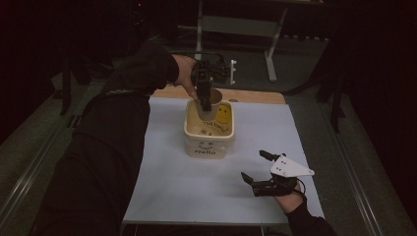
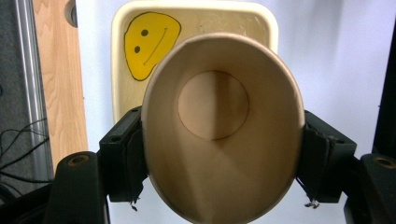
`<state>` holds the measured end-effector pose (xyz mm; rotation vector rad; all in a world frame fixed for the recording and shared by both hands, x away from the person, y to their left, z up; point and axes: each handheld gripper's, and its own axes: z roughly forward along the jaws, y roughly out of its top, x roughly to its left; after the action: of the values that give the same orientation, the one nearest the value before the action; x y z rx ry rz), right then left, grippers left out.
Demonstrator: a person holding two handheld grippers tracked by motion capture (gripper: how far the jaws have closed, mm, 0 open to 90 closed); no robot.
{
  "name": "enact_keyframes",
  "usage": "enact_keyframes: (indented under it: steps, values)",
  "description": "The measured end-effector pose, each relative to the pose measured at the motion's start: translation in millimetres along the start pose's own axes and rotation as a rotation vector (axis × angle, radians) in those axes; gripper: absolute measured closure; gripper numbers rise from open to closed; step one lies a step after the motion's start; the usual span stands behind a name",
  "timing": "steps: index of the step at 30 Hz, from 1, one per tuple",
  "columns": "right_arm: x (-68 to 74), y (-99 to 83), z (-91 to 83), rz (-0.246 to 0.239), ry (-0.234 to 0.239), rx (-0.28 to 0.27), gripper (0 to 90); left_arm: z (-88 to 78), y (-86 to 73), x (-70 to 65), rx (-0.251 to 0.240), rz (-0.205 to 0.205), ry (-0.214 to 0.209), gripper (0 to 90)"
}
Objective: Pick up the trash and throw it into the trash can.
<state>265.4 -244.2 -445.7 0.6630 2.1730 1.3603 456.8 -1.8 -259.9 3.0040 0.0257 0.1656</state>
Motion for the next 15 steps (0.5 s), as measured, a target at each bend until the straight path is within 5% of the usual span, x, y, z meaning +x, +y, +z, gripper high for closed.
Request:
enact_keyframes:
  steps: [9,11,13,15]
  values:
    - [0.8,-0.1,0.6,-0.002,-0.001,0.007,8.3,2.4,3.1,3.4,-0.035,0.0,0.011,23.7]
    - [0.8,0.0,0.6,-0.002,0.001,0.006,8.3,2.2,3.3,3.5,-0.039,-0.002,0.06,17.5]
    - [0.9,0.1,0.6,-0.003,0.003,0.006,8.3,3.0,4.0,6.7,-0.024,-0.043,0.029,1.1]
    - [0.9,0.1,0.6,-0.002,0.003,0.007,8.3,3.3,3.6,7.7,-0.024,-0.052,0.021,0.4]
